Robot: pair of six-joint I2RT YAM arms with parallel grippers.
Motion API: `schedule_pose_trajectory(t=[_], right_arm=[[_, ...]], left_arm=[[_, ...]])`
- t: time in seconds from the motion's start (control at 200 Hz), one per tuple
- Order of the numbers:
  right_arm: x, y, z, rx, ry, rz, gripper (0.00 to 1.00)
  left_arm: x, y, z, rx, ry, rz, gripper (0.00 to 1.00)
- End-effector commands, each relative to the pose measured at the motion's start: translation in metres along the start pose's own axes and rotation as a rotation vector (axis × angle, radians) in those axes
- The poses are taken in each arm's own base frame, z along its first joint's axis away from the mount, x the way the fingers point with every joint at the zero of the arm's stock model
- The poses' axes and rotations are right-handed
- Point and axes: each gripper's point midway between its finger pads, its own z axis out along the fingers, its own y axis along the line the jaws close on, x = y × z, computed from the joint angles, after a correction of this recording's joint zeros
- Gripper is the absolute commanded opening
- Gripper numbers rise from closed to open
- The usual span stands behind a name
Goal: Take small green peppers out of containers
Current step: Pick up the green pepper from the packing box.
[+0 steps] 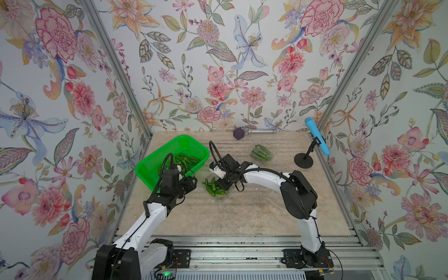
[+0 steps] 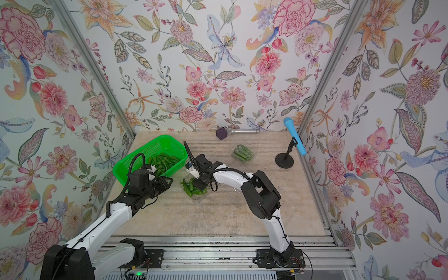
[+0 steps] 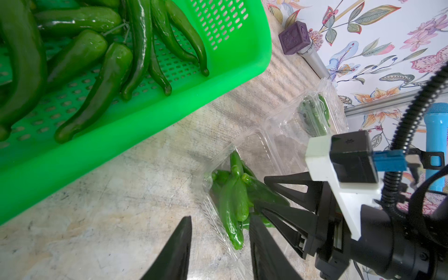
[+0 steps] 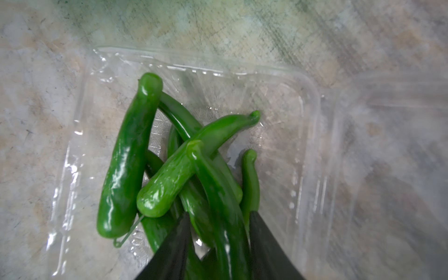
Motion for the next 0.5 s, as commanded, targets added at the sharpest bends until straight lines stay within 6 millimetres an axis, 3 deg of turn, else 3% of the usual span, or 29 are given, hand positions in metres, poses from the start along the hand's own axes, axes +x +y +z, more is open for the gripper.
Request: schedule_pose_trajectory(t=[0.0, 0.11, 0.345, 0.495], right_arm=[[0.001, 0.001, 0.006, 0.000, 0.028, -0.025, 0.40], [0.004, 0.004, 0.010, -0.011, 0.039, -0.023, 0.35], [0.009, 0.006, 0.018, -0.021, 0.058, -0.015, 0.33], [0.006, 0.006, 0.016, -0.020, 0.055, -0.011, 0.20]], left_arm=[[0.002, 0.002, -0.003, 0.012, 0.006, 0.019, 0.42], [0.000, 0.002, -0.004, 0.017, 0.000, 0.017, 0.43], [-0.003, 0.003, -0.006, 0.023, -0.004, 0.016, 0.42], [-0.005, 0.004, -0.008, 0.026, -0.010, 0.016, 0.43]])
